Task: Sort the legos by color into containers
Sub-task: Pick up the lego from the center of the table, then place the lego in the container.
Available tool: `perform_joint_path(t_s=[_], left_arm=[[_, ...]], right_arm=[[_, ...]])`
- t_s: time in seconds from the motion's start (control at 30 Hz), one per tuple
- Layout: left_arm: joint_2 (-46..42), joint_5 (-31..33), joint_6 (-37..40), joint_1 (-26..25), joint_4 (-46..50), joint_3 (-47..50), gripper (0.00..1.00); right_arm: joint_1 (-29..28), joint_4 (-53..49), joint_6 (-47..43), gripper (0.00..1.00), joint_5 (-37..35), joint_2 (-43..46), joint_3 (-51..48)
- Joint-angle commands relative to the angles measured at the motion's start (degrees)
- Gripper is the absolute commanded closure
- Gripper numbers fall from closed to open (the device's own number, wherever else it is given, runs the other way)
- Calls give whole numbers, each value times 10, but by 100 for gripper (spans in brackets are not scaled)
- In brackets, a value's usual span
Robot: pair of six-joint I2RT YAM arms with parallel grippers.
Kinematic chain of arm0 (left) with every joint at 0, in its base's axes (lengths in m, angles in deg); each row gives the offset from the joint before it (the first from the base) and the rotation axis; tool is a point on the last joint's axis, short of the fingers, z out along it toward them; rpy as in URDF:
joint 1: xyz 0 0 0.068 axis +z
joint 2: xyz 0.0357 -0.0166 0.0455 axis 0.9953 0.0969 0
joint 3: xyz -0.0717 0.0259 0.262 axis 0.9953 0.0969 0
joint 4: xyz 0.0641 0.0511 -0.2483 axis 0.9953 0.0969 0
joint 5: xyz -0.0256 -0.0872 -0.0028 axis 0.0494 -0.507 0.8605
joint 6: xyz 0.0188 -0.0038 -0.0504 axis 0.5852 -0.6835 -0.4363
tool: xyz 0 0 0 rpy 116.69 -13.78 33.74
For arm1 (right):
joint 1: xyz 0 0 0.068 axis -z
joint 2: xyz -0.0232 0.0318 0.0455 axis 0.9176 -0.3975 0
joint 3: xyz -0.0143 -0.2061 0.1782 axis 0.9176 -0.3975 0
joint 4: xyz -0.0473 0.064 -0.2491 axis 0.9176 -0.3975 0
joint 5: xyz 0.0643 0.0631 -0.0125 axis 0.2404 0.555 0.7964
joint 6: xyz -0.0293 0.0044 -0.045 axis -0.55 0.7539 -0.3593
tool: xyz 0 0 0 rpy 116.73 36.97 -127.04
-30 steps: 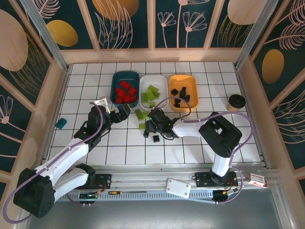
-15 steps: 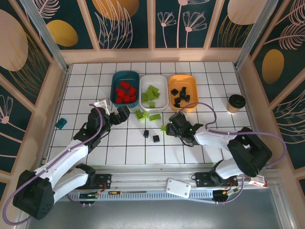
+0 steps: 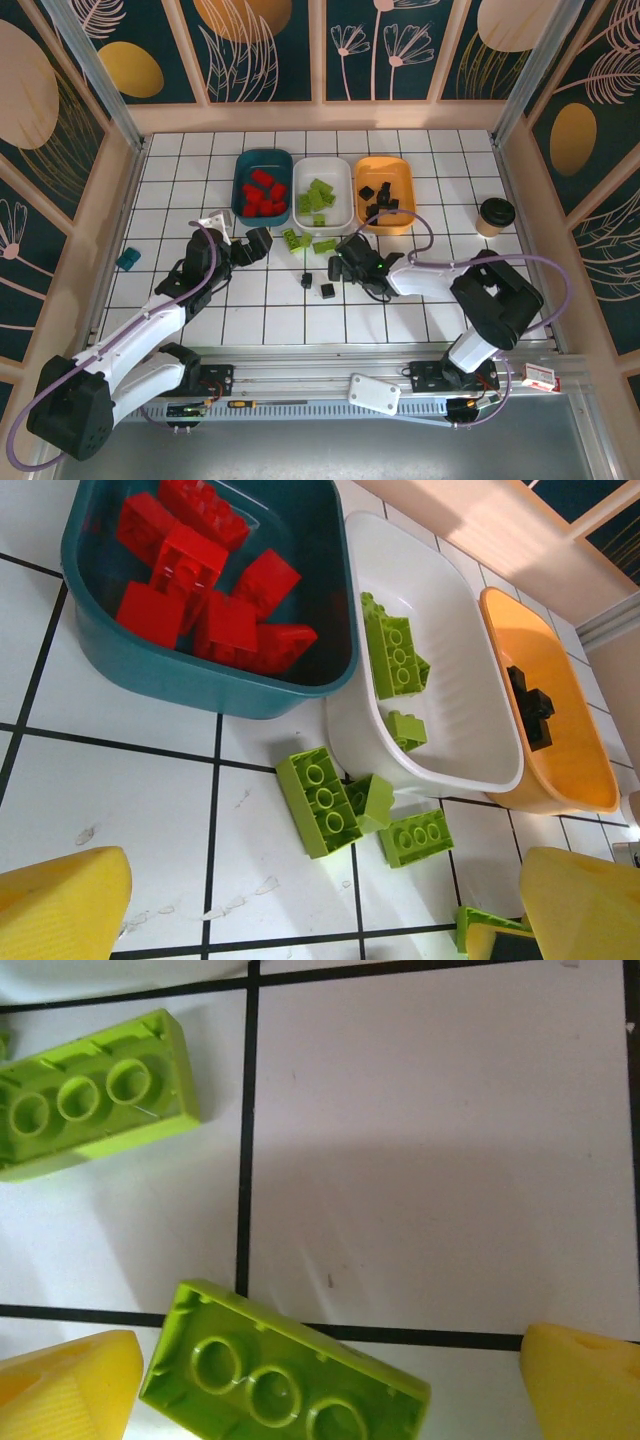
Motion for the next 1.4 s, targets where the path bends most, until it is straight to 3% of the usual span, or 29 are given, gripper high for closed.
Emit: perform_joint_path(t_s=[0.0, 0.17, 0.4, 0.77, 0.93, 1.2, 1.27, 1.37], left_arm=[[-8, 8, -2, 0, 0, 10, 2], [-4, 8, -2, 0, 0, 11, 1], [4, 10, -1, 0, 0, 9, 2], [1, 4, 10, 0, 13, 7, 2], [-7, -12, 8, 0, 16, 20, 1], [-18, -22, 4, -27, 36, 38, 5], [-17, -19, 0, -42, 37, 45, 5], [-8, -15, -4, -63, 37, 54, 4]], right_arm=[[-12, -14, 22, 3, -45, -23, 21], [-20, -25, 26, 11, -63, -51, 26], [-37, 8, 12, 27, -27, -43, 6], [-37, 15, -42, 33, -24, 69, 32], [1, 27, -106, 33, 5, 37, 137], [78, 49, -153, 32, 59, -149, 323], [86, 42, -163, 27, 66, -191, 369], [93, 28, -173, 10, 69, -234, 424]])
